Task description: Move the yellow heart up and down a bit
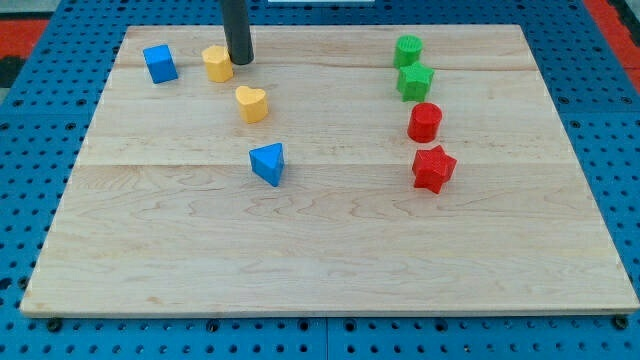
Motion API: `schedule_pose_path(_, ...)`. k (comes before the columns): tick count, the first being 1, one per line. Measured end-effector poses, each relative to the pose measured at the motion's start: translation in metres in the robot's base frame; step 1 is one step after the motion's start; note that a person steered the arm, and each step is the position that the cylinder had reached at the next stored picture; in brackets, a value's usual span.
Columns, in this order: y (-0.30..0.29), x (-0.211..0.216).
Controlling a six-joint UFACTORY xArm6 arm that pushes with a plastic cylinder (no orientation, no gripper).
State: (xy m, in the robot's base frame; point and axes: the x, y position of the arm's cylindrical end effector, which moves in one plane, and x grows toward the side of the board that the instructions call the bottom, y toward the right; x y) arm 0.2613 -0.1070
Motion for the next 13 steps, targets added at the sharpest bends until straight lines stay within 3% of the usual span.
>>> schedule_pose_path(1, 0.054, 0.009)
schedule_pose_path(2, 0.103, 0.074)
schedule_pose_path(3, 0.061, 0.120)
schedule_pose_path(4, -0.019, 0.106)
schedule_pose_path(5, -0.032, 0.092)
schedule_pose_path(11, 0.048, 0.074)
schedule_pose_path(12, 0.051, 0.046)
schedule_pose_path(13, 0.058, 0.069)
